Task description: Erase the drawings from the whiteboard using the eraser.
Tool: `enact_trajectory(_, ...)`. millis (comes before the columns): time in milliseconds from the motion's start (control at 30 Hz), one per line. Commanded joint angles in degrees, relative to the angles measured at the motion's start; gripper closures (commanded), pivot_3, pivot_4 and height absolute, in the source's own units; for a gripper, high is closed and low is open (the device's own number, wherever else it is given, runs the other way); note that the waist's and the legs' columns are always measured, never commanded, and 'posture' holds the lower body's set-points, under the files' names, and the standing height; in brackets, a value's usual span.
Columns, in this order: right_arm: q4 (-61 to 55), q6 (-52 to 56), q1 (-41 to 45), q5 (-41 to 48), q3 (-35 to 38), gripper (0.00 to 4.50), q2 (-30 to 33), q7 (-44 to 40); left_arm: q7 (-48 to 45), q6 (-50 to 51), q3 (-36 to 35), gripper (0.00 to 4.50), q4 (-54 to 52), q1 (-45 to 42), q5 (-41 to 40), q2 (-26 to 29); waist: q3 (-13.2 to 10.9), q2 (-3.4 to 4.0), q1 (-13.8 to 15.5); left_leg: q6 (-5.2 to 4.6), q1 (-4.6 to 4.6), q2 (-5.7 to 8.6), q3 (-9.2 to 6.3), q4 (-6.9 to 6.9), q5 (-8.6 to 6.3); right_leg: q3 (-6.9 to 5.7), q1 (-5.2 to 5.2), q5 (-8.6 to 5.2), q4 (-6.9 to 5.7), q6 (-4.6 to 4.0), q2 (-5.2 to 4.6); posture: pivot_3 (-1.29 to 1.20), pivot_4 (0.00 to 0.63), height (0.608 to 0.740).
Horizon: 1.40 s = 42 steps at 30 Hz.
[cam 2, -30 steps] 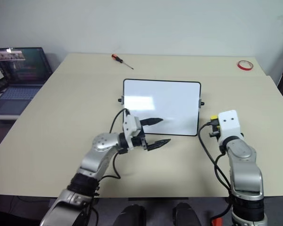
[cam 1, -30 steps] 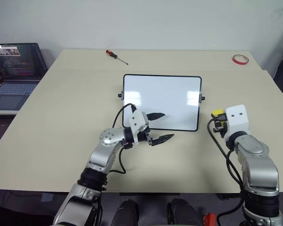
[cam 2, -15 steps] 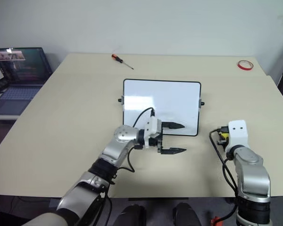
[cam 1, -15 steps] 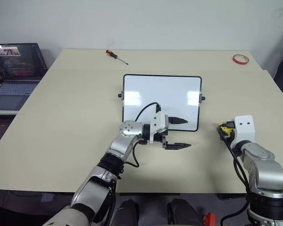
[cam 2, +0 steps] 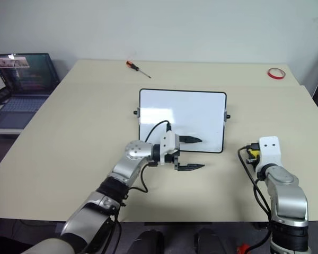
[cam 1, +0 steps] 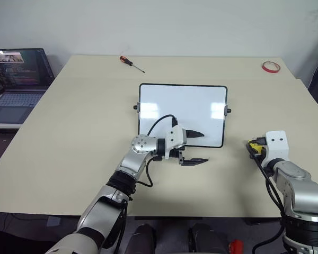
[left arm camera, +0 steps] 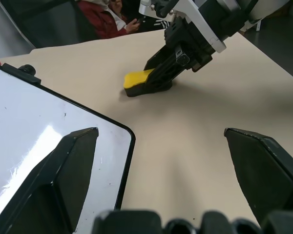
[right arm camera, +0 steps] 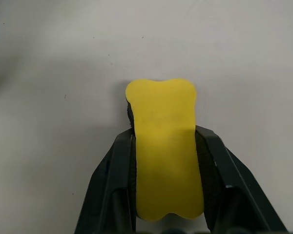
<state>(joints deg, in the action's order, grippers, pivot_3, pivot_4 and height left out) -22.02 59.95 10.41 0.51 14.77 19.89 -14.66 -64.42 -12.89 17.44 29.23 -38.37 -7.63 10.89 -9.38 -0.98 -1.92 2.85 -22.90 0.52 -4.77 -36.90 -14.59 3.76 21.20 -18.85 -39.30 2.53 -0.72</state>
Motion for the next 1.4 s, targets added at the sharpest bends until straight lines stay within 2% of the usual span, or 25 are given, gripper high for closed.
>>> enact_trajectory(33,0.3,-0.4,0.5,1.3,1.3,2.51,0.5,0.5,0.2,-0.5,-1.3,0.0,-1.2,-1.3,-0.5,-0.1,0.0,0.0,0.0,0.0,0.0,0.0,0.0,-0.01,0.0,0.0,0.0,0.0,-0.01,0.0,0.0,0.0,0.15,0.74)
enact_trajectory(67,0.4,-0.5,0.5,1.4,1.3,2.34,0.6,0.6,0.2,-0.4,-1.3,0.0,-1.3,-1.3,-0.5,0.0,0.0,0.0,0.0,0.0,0.0,0.0,0.0,-0.01,0.0,0.0,0.0,0.0,-0.03,0.0,0.0,0.0,0.15,0.74)
enact_trajectory(267,1.0,-0.5,0.7,1.8,1.9,0.16,0.8,1.7,0.2,-0.4,-1.4,0.0,-1.1,-1.6,-0.5,0.1,0.0,0.0,0.0,0.0,0.02,0.0,0.01,-0.03,0.0,0.02,0.01,0.0,-0.08,0.0,0.0,0.0,0.15,0.74)
enact_trajectory(300,1.0,-0.6,0.7,1.8,1.9,0.04,0.9,1.8,0.2,-0.4,-1.4,0.0,-1.0,-1.6,-0.5,0.1,0.0,0.0,-0.1,0.0,0.03,0.0,0.01,-0.03,0.0,0.02,0.01,0.0,-0.09,0.0,0.01,0.0,0.15,0.74)
enact_trajectory(467,0.2,-0.9,0.5,1.8,2.7,0.04,1.5,2.3,0.1,1.6,-2.3,0.0,-3.6,-0.7,-1.6,1.0,0.0,0.0,-0.1,0.0,0.04,0.0,0.02,-0.05,0.0,0.03,0.01,0.0,-0.15,0.0,0.01,0.0,0.15,0.74)
enact_trajectory(600,-4.1,1.3,1.1,3.7,5.9,0.04,-1.1,3.6,1.8,7.1,-5.1,0.0,-12.7,3.6,-3.9,4.4,0.0,0.0,-0.3,0.0,0.03,-0.03,0.06,-0.03,0.0,0.09,0.07,0.0,-0.18,0.0,0.01,0.0,0.15,0.74)
enact_trajectory(733,-14.4,6.1,1.7,6.9,8.7,0.04,-4.9,4.6,10.6,15.6,-10.5,0.0,-26.7,9.9,-4.9,8.1,0.0,0.05,-0.7,0.0,0.02,-0.13,0.06,-0.02,0.0,0.18,0.18,-0.01,-0.29,-0.01,-0.11,0.0,0.15,0.74)
enact_trajectory(833,-20.0,7.9,0.5,7.8,10.2,0.04,-5.9,5.2,18.8,23.3,-13.3,0.0,-37.1,14.6,-6.0,7.2,0.0,0.04,-0.4,0.0,0.0,-0.1,0.01,-0.06,0.0,0.16,0.15,-0.01,-0.29,-0.01,-0.18,0.0,0.15,0.74)
enact_trajectory(933,-22.0,7.5,0.0,8.4,11.9,0.04,-6.6,5.9,24.7,27.0,-14.4,0.0,-42.6,17.6,-5.6,5.9,0.0,0.02,0.3,0.01,0.03,-0.05,-0.01,-0.09,0.0,0.13,0.06,-0.01,-0.25,-0.01,-0.22,0.0,0.15,0.74)
enact_trajectory(1033,-23.4,0.2,-4.4,7.7,13.1,0.04,-7.0,5.7,33.9,27.1,-16.6,0.0,-46.8,22.3,-3.0,3.1,0.0,0.01,0.3,0.01,0.03,-0.02,-0.01,-0.08,0.01,0.13,0.03,-0.02,-0.21,0.0,-0.26,0.0,0.15,0.74)
enact_trajectory(1167,-24.3,-17.8,-15.1,5.8,12.2,0.04,-8.2,4.6,44.5,24.1,-18.5,0.0,-49.3,29.0,2.6,0.2,0.0,0.02,0.2,0.01,0.06,-0.05,0.02,0.0,0.0,0.15,0.05,-0.02,-0.17,0.0,-0.26,0.0,0.15,0.74)
enact_trajectory(1400,-22.6,-38.4,-30.7,1.2,6.5,0.04,-13.5,6.8,53.9,20.2,-19.1,0.0,-52.1,41.5,7.8,-3.1,0.1,0.03,0.1,0.02,0.26,-0.08,0.13,-0.03,0.0,0.21,-0.08,-0.02,-0.23,0.01,-0.26,0.0,0.15,0.74)
